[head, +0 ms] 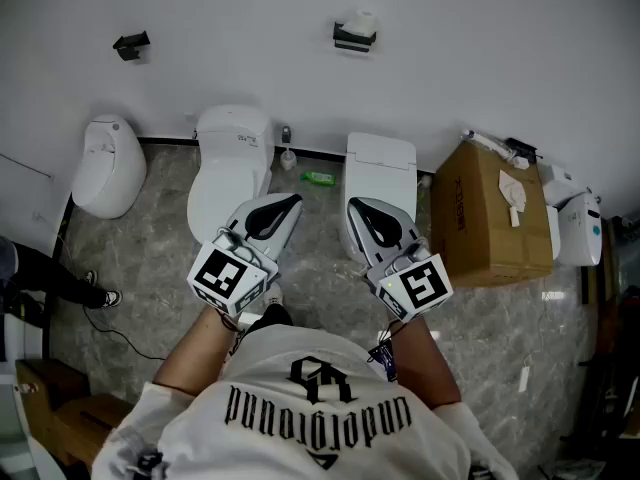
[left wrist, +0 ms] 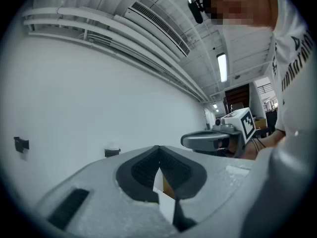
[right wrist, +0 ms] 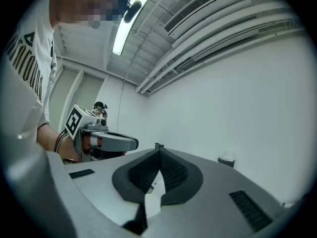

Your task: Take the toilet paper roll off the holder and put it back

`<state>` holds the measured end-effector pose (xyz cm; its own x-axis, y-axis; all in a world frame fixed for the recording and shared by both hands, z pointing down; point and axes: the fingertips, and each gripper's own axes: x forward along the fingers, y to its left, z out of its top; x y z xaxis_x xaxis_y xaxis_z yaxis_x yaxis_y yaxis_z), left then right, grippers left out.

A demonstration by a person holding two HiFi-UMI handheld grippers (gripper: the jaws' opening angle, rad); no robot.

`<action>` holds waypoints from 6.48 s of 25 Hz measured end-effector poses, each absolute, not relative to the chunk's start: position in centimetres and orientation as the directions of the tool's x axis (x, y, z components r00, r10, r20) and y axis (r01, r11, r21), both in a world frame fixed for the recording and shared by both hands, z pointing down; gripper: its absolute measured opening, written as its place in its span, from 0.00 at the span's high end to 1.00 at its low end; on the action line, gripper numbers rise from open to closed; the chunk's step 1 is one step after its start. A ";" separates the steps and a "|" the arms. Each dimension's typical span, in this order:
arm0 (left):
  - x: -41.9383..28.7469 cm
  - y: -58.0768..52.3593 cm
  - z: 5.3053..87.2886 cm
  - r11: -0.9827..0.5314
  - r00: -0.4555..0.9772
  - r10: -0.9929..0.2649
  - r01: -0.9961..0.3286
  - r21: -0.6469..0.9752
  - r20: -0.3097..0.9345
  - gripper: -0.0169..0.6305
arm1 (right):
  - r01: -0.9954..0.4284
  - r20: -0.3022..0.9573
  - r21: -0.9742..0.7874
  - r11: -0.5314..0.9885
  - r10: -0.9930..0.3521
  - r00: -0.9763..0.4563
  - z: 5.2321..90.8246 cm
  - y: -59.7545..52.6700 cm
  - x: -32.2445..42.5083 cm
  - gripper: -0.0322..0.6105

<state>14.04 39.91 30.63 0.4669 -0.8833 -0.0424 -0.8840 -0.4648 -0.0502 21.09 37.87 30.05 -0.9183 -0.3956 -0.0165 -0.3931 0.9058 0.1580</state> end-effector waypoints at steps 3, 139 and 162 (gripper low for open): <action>12.5 39.0 30.8 -0.466 0.467 -0.883 -0.884 -0.047 -0.043 0.95 | -0.386 -0.015 0.152 0.910 -0.388 -0.922 30.3 37.0 19.7 0.93; -6.1 -31.4 34.5 -0.761 0.761 -0.649 -0.649 -0.022 0.013 0.95 | -0.703 0.066 -0.010 0.712 -0.701 -0.711 34.4 -32.0 5.1 0.64; -6.7 -39.3 37.2 -0.846 0.850 -0.524 -0.526 0.088 0.044 0.95 | -0.820 0.179 -0.095 0.565 -0.800 -0.572 40.0 -41.1 4.7 0.47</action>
